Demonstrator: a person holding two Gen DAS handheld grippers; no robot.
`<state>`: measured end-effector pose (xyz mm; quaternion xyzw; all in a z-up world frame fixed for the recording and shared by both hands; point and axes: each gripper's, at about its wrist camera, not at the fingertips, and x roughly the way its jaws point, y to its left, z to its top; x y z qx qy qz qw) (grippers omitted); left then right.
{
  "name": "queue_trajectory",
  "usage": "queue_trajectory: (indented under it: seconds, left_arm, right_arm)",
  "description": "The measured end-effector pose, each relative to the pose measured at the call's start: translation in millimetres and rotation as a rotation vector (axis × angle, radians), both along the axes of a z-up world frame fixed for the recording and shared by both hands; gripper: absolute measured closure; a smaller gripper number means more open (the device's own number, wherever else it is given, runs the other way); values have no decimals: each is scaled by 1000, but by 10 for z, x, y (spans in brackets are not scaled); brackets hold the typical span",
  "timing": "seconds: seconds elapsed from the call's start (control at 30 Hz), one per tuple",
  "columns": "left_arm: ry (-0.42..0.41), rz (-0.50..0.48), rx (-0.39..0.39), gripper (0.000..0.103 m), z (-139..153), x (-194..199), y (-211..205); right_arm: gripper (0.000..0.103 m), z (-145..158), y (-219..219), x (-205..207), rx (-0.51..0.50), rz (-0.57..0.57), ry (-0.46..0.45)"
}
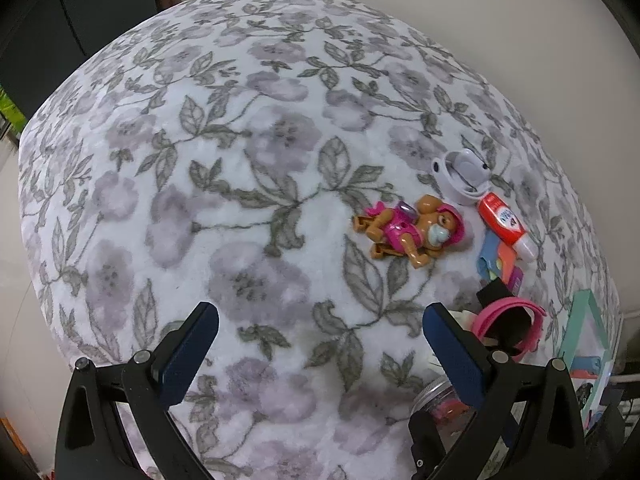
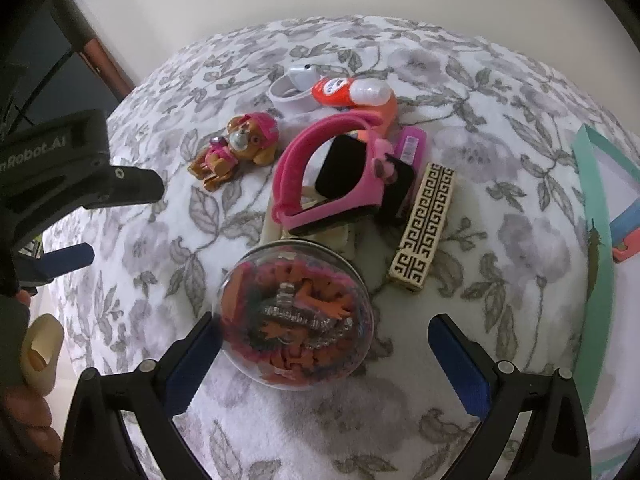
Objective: Organize rigid objects
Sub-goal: 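Grasp the clear ball with right tool while left tool grasps pink watch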
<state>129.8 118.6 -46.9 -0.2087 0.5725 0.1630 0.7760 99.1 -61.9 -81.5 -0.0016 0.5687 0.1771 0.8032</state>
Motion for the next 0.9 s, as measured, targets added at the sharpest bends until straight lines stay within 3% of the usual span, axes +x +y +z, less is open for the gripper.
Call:
queue_trajectory:
  seconds: [0.23, 0.33, 0.7, 0.83, 0.9]
  left_arm:
    - [-5, -90, 1, 1, 19, 53, -247]
    - [-4, -142, 12, 1, 20, 81, -392]
    - [-18, -255, -7, 1, 7, 168, -730]
    - [-30, -296, 6, 1, -6, 204, -844]
    - [-44, -319, 11, 1, 11, 219, -905]
  right_arm:
    - [18, 34, -205, 57, 57, -58, 43]
    - [26, 9, -323, 73, 36, -91, 61]
    - [27, -40, -774, 171, 54, -179, 102]
    - [27, -39, -981, 203, 14, -237, 113]
    - [27, -36, -1111, 220, 60, -259, 123]
